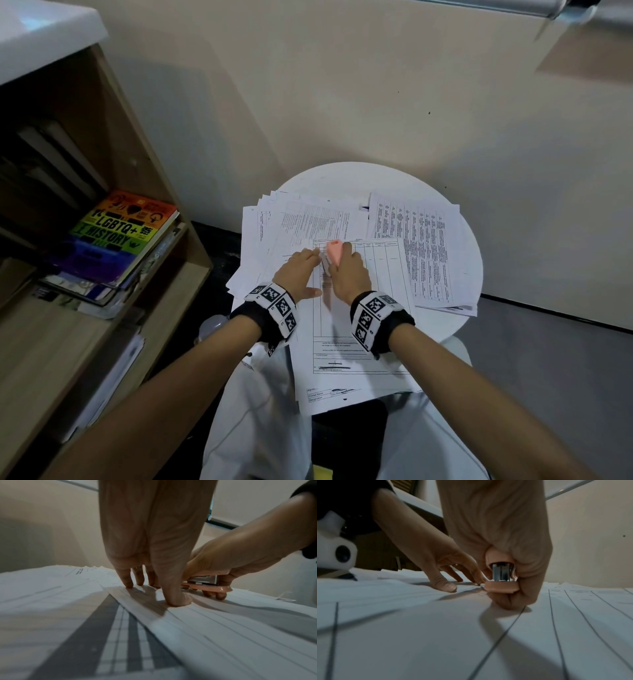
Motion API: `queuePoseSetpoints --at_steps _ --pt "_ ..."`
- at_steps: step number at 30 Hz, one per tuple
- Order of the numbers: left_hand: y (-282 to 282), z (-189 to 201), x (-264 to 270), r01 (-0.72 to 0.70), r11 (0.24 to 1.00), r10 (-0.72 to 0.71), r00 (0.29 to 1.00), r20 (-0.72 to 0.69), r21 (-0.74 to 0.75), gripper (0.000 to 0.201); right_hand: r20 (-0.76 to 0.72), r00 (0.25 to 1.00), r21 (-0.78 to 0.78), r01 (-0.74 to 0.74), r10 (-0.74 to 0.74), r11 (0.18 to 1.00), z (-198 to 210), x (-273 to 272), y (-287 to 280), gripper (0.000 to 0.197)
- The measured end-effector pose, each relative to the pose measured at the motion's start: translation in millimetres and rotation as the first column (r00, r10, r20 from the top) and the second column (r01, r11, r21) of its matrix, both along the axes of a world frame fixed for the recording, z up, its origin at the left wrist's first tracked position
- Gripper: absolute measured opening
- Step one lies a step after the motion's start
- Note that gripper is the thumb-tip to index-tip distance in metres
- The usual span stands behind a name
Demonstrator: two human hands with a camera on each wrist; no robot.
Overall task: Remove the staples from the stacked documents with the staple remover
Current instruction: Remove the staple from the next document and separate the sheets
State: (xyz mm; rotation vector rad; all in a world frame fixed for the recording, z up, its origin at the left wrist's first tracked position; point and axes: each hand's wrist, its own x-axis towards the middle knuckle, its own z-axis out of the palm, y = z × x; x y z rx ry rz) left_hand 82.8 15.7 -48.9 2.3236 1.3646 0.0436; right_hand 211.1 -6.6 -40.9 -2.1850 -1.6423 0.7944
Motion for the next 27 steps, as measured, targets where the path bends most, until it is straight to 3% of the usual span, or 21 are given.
queuePoseSetpoints --at_steps 7,20,23,27 --pt "0 0 -2 0.010 1.000 -0.010 1.000 0.011 -0.010 0.074 0.088 0.996 0.051 -0.026 0.021 0.998 -2 -4 1 0.048" --pt "-2 1 -1 0.016 1.000 -0.016 0.999 0.045 -0.002 0.069 -0.110 0.991 -0.011 0.081 -0.082 0.997 5 1 12 0.042" --pt "-2 0 -1 0.011 1.000 -0.010 0.999 0.040 -0.018 0.071 0.058 0.998 0.020 0.010 -0.011 1.000 3 -2 9 0.048" --pt "0 0 0 -0.005 1.000 0.006 1.000 0.025 -0.022 0.070 0.335 0.933 0.093 -0.171 0.131 0.981 0 -3 5 0.059"
